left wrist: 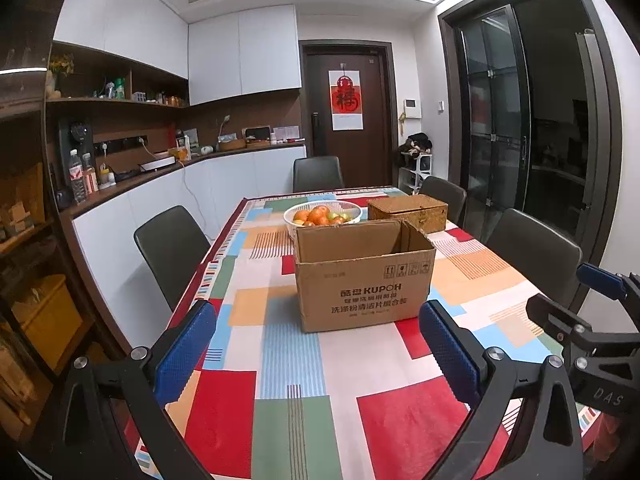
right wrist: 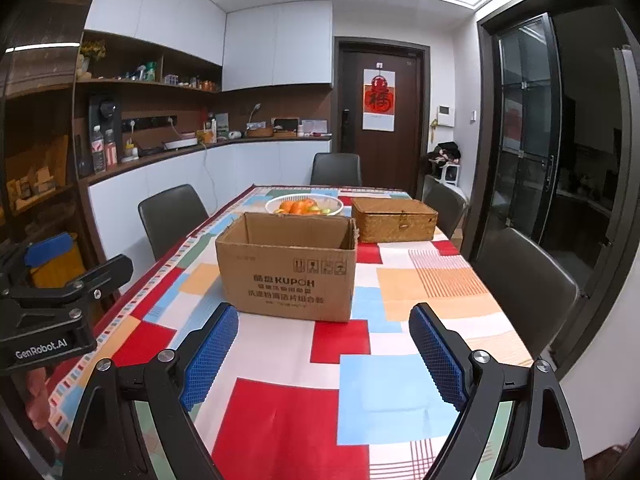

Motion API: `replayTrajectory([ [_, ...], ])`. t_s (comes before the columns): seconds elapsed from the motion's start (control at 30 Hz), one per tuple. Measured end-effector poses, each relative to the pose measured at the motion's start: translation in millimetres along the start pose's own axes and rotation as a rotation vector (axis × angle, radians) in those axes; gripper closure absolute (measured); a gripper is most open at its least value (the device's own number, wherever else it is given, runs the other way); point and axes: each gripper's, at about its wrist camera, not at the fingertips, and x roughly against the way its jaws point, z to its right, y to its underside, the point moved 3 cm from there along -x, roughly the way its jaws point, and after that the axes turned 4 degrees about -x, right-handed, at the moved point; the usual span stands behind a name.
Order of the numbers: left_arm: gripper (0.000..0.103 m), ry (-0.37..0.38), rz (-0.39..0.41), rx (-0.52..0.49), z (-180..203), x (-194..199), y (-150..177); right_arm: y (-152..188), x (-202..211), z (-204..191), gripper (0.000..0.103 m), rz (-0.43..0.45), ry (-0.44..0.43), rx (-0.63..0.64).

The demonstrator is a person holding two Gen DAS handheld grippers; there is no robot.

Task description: Organize snacks

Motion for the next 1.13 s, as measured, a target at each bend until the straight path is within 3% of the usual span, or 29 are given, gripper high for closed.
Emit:
replayTrajectory([
  [0.47,0.0,0.006,0.019,0.003,1.0,10.3,3.7,-1.2,12.5,5.6,0.015,0.036,0.045,0.004],
  [1.13,0.0,0.009,-0.001,-0.003,3.6,3.1,8.2,-0.2,6.1,8.7,0.015,0.008,0.037,-0.005],
])
